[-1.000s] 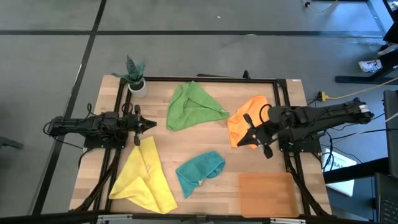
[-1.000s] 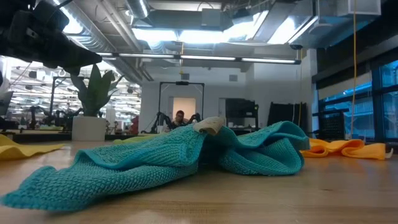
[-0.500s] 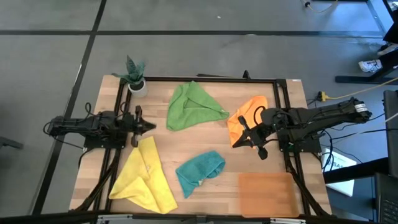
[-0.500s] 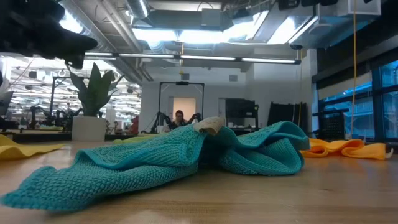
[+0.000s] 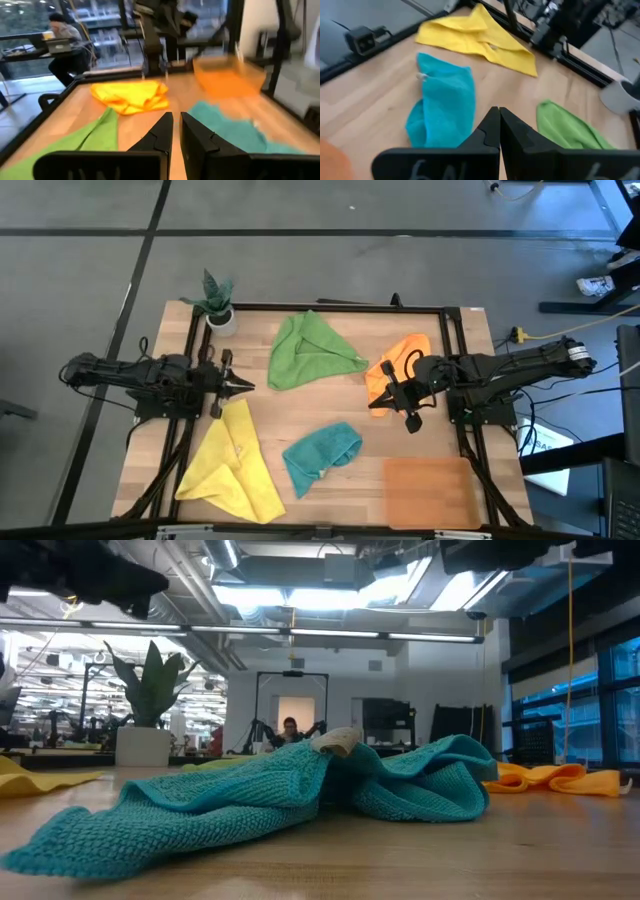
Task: Roll microfiber towels into tight, uniform cylinder then place into a basket
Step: Roll the green microfiber towel
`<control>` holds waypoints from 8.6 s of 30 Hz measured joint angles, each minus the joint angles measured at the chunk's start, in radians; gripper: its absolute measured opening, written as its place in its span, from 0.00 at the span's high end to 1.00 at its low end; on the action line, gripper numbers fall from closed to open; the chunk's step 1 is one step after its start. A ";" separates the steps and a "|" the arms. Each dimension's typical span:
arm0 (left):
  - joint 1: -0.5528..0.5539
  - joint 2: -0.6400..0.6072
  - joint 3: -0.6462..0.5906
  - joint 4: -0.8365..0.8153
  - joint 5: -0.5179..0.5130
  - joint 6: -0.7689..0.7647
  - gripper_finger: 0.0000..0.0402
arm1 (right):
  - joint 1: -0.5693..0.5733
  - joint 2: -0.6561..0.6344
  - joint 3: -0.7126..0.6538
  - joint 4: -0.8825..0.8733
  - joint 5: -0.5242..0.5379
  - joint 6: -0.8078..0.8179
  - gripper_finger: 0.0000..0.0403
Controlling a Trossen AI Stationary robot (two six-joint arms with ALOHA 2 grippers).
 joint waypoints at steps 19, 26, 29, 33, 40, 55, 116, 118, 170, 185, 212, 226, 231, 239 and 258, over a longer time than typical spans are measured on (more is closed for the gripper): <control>0.000 0.427 0.248 -0.247 -0.203 0.002 0.94 | -0.001 0.008 0.000 -0.002 0.027 0.060 0.99; 0.000 0.427 0.248 -0.209 -0.175 -0.067 0.94 | -0.001 0.009 0.000 -0.021 0.026 0.079 0.99; 0.000 0.427 0.248 -0.207 -0.175 -0.068 0.94 | -0.008 0.032 0.000 -0.021 0.051 0.143 0.99; 0.000 0.427 0.248 -0.206 -0.173 -0.069 0.94 | -0.057 0.103 0.000 0.007 0.213 0.274 0.99; 0.000 0.427 0.248 -0.202 -0.172 -0.071 0.94 | -0.207 0.221 0.045 -0.120 0.273 0.415 0.99; 0.000 0.427 0.248 -0.203 -0.172 -0.072 0.94 | -0.266 0.303 0.102 -0.055 0.260 0.397 0.75; -0.077 0.427 0.247 -0.203 -0.174 -0.110 0.94 | -0.432 1.260 1.129 -0.263 0.443 0.812 0.69; -0.077 0.427 0.247 -0.203 -0.179 -0.120 0.94 | -0.432 1.275 1.129 -0.247 0.441 0.837 0.69; -0.079 0.427 0.247 -0.196 -0.168 -0.124 0.94 | -0.470 1.370 1.129 -0.195 0.395 0.809 0.89; -0.079 0.427 0.247 -0.196 -0.169 -0.124 0.94 | -0.449 1.356 1.167 -0.233 0.422 0.675 0.99; -0.129 0.427 0.247 -0.246 -0.260 -0.229 0.94 | -0.601 1.243 1.500 -0.891 -0.054 0.096 0.99; -0.129 0.427 0.247 -0.248 -0.298 -0.226 0.94 | -0.637 1.244 1.459 -0.919 -0.117 -0.142 0.94; -0.129 0.427 0.247 -0.250 -0.340 -0.231 0.94 | -0.605 1.244 1.459 -0.923 -0.117 -0.183 0.83; -0.102 0.495 0.210 -0.252 -0.386 -0.283 0.94 | -0.538 1.243 1.501 -1.068 0.026 -0.165 0.71; 0.113 0.981 0.184 -0.027 -0.274 -0.386 0.94 | -0.548 1.106 1.562 -1.234 -0.048 -0.120 0.71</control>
